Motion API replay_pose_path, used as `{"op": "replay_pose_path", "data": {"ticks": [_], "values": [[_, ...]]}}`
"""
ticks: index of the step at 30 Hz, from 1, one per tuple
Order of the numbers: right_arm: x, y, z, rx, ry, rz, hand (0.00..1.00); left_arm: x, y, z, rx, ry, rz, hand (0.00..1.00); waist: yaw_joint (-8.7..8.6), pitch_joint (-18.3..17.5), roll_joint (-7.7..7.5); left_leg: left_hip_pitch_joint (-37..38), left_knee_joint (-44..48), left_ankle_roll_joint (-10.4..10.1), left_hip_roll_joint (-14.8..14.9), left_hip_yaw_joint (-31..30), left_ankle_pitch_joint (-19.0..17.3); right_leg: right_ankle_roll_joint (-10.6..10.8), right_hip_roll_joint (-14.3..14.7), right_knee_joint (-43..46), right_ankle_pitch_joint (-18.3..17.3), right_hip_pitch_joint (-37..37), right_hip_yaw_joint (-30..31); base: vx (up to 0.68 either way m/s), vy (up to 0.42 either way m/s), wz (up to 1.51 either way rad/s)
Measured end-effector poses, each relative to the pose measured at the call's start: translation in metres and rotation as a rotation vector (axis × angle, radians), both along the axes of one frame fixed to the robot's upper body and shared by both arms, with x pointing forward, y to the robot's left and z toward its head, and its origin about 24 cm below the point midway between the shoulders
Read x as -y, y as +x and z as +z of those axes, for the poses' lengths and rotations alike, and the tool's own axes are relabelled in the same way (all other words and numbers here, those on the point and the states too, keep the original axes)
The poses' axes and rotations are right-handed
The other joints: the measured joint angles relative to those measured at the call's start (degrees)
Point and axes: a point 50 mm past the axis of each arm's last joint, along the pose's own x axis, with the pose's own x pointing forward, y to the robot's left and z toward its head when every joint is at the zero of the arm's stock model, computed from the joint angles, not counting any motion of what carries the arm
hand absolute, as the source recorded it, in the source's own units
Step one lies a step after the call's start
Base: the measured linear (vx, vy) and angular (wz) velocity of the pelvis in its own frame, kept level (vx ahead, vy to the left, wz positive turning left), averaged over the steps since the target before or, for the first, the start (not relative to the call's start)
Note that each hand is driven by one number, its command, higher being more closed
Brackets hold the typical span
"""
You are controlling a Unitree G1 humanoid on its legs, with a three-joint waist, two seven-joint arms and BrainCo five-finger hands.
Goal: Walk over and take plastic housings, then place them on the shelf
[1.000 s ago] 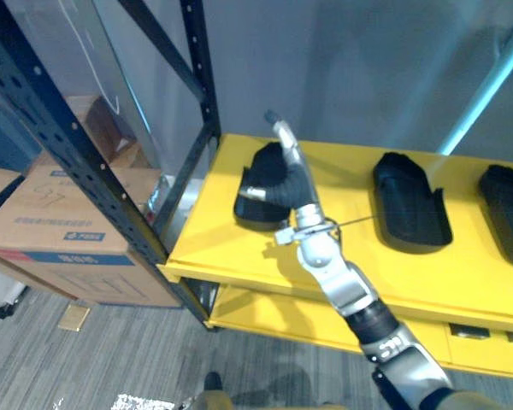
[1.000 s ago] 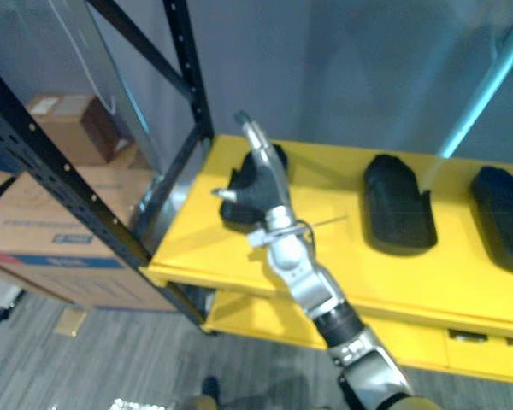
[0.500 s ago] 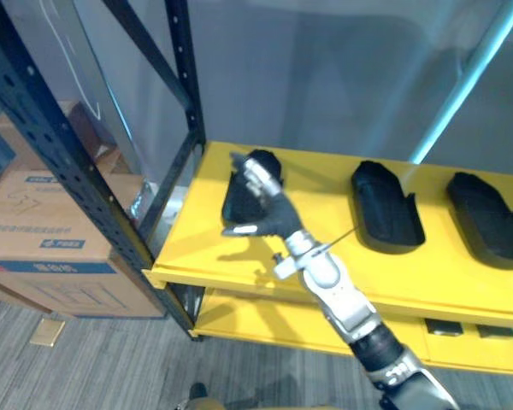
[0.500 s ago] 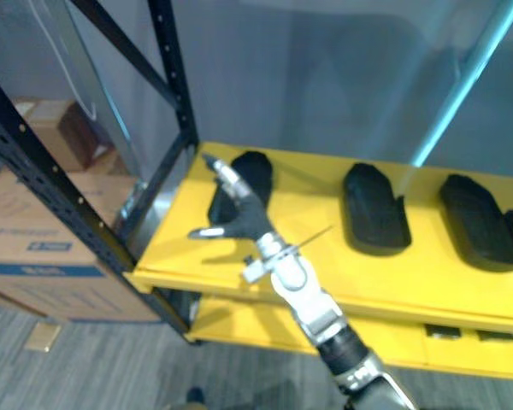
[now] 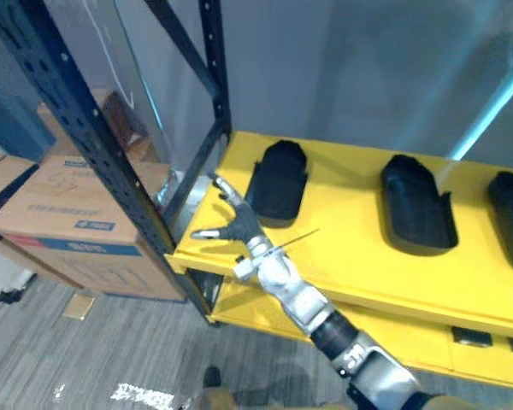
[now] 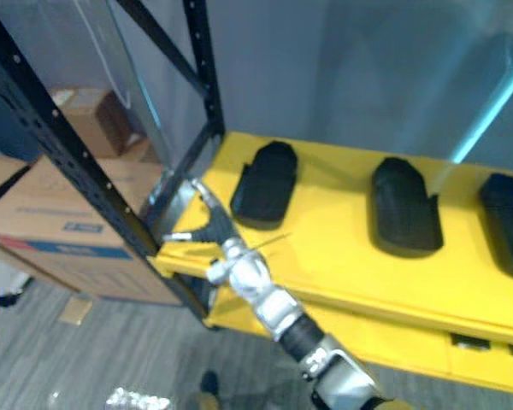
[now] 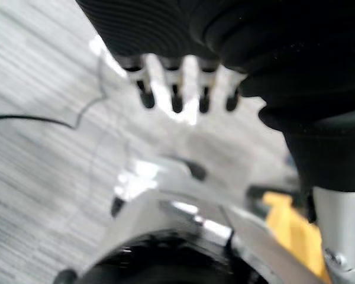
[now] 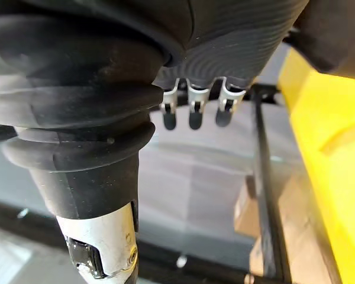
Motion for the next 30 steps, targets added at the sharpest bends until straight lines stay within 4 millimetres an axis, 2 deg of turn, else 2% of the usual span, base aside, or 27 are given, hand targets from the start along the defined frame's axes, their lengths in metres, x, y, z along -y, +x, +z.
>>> {"op": "replay_pose_path", "data": {"ticks": [3,6,14,17,27,30], "values": [[0.003,0.007,-0.003,-0.01,-0.013,-0.058,0.0,0.012,0.002,-0.001,0.02,-0.032,0.001,0.0,-0.17,1.5,2.86,-0.1,0.0,0.5,-1.3,-0.2,0.4,0.8,-2.0,3.2,-1.3,-1.5,0.2,0.01,0.022,0.06],[0.005,0.012,-0.001,-0.007,-0.026,-0.1,0.0,0.017,0.005,-0.001,0.037,-0.064,-0.013,0.0,-0.18,2.3,4.33,-0.2,0.0,0.7,-2.6,-0.4,0.3,1.3,-4.1,6.7,-3.4,-3.0,0.3,0.0,0.015,0.09],[0.01,0.02,0.002,-0.02,-0.031,-0.169,0.0,0.025,0.017,0.001,0.09,-0.097,-0.049,0.0,-0.71,5.1,6.65,-1.5,0.3,1.0,-4.2,-1.4,0.2,1.7,-6.9,12.2,-6.8,-6.0,0.5,0.01,-0.015,0.07],[0.007,0.019,0.004,-0.005,-0.043,-0.161,0.0,0.027,0.019,0.002,0.105,-0.107,-0.056,0.0,-0.72,6.1,7.07,-3.0,4.4,1.6,-4.3,-1.4,-1.6,1.7,-7.3,12.5,-7.0,-5.8,0.5,0.0,-0.009,-0.01],[0.002,0.02,-0.003,-0.024,-0.074,-0.156,0.0,0.032,0.02,0.002,0.112,-0.122,-0.071,0.0,-0.77,6.6,7.87,-2.9,5.3,1.5,-4.3,-1.4,-2.5,1.8,-7.3,12.1,-6.9,-4.8,0.3,-0.02,0.006,0.01],[0.004,0.02,-0.011,-0.05,-0.088,-0.175,0.0,0.031,0.021,0.002,0.119,-0.115,-0.078,0.0,-0.79,7.2,7.42,-2.9,5.3,1.5,-4.4,-1.4,-2.5,1.7,-7.4,12.1,-7.0,-4.8,0.3,-0.06,0.023,0.01]]}}
